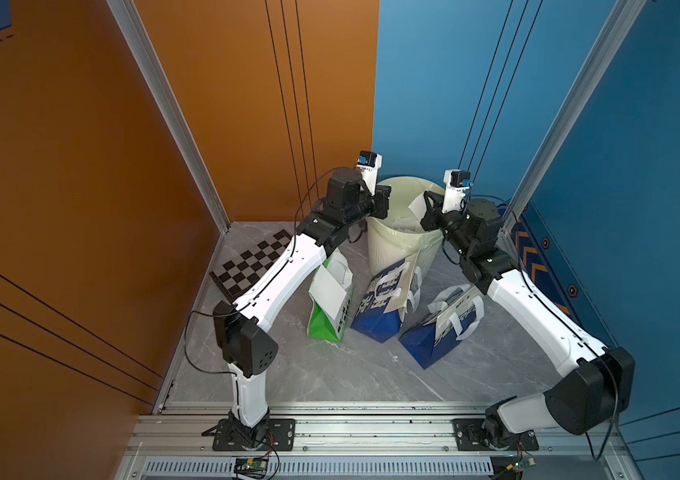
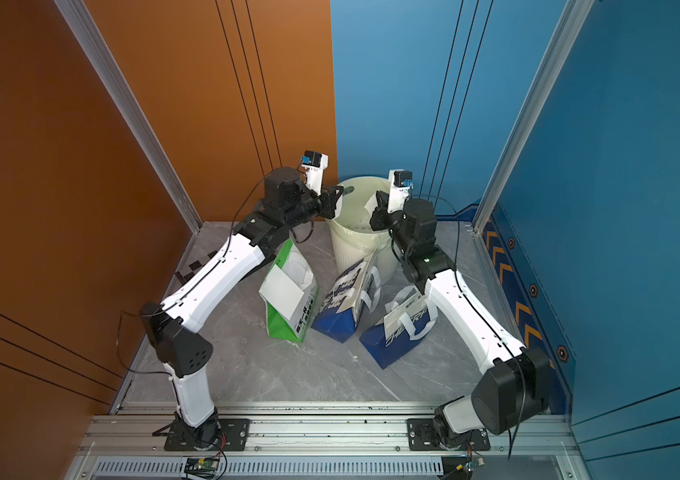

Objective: Shred takeout receipts and throw away
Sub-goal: Place the takeout receipt in the trash bin.

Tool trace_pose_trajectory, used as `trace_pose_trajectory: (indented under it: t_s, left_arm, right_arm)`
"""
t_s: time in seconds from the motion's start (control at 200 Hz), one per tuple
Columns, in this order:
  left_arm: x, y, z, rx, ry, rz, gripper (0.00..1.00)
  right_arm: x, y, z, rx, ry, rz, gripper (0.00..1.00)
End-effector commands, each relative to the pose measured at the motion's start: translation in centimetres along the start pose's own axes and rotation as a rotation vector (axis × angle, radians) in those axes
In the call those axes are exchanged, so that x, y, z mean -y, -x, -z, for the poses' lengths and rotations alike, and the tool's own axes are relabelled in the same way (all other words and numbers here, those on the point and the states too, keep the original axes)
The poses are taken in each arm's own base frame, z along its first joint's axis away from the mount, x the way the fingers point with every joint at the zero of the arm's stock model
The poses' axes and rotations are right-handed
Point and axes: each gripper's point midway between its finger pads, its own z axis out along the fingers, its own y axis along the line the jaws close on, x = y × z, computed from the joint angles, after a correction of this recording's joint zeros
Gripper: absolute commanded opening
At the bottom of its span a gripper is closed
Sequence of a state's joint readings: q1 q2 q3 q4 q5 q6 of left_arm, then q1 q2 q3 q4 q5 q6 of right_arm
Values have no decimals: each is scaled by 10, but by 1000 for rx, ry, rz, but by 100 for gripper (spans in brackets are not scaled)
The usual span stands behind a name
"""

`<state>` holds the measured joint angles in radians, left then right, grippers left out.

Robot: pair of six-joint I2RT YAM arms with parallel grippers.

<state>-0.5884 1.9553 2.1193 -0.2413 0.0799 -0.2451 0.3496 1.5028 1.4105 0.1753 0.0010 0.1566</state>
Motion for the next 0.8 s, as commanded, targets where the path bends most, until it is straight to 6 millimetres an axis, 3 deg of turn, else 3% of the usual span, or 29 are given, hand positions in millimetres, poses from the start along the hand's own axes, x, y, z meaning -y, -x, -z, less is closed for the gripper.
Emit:
trace_pose_trajectory:
  t_s: [0.0,0.05,0.085,0.26,0.415,0.616,0.796]
  left_arm:
    - [-9,9,-19,34,62,-53,6]
    - [-10,3,-32,23,56,-49,11]
    - [-9,0,-39,15,49,-46,17]
    - [-15,-10,-55,11,72,-55,49]
    - [-18,-10,-51,0,84,-75,64]
    - [-18,-8,-37,-40,68,-118,76]
    - [-21,-39,-42,-159,53,-125,76]
  right_arm:
    - [13,8,-18,12,-35,-50,7]
    - [10,-2,-23,-19,-19,-57,22]
    - [8,-6,-22,-26,-17,-57,28]
    - [8,-5,-9,-33,-27,-35,29]
    - [3,7,11,-45,-20,9,32]
    - [-15,9,56,-63,59,27,36]
    - [-22,-6,88,-105,87,21,37]
